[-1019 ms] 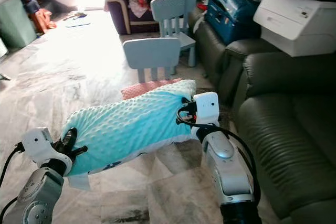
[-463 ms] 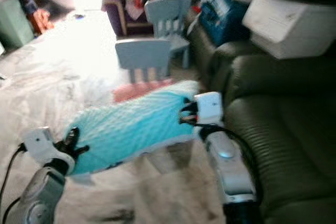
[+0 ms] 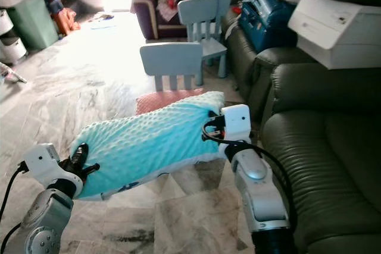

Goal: Move the pillow to the sofa

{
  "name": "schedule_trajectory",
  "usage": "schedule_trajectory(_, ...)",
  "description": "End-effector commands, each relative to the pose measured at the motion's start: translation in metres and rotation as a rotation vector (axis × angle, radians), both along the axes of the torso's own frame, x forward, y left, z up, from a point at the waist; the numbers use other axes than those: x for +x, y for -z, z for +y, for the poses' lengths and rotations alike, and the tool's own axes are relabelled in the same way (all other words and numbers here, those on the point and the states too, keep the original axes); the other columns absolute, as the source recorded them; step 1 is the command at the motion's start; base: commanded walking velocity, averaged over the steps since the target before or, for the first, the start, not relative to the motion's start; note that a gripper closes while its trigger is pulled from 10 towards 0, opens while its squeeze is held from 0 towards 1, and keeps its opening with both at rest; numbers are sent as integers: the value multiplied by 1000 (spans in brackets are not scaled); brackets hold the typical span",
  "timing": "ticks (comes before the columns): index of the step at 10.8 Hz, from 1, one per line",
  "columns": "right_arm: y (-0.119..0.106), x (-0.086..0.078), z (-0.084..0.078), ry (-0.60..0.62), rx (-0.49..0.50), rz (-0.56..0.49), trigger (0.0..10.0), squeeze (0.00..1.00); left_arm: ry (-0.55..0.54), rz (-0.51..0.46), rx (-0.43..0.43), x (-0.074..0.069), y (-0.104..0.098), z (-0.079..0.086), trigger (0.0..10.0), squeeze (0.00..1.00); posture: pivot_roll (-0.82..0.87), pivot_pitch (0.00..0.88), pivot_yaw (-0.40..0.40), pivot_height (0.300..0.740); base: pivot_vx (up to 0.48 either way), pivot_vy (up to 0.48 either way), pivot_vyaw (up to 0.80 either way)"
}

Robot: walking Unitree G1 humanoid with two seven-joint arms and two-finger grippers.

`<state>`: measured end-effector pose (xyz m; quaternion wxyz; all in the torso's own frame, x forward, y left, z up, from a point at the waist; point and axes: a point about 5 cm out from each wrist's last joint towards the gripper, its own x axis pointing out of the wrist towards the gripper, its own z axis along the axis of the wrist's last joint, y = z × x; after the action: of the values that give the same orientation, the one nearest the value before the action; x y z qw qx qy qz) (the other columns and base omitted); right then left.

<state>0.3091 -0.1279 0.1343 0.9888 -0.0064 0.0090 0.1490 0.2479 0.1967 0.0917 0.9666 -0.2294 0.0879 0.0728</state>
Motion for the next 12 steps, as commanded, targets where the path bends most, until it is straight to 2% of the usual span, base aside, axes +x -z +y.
schedule_trajectory(1, -9, 2, 3, -13, 4, -28, 10000, 0, -9, -6, 8, 0, -2, 4, 10000, 0, -188, 2, 41, 740, 0, 0, 0)
schedule_trajectory(6, -8, 3, 2, -10, 5, -7, 10000, 0, -20, -1, 14, 2, -2, 6, 10000, 0, -197, 8, 37, 740, 0, 0, -749)
schedule_trajectory(12, -8, 4, 3, -7, 10, -2, 10000, 0, -38, 8, 90, 5, -1, 11, 10000, 0, -197, 4, 38, 740, 0, 0, -800)
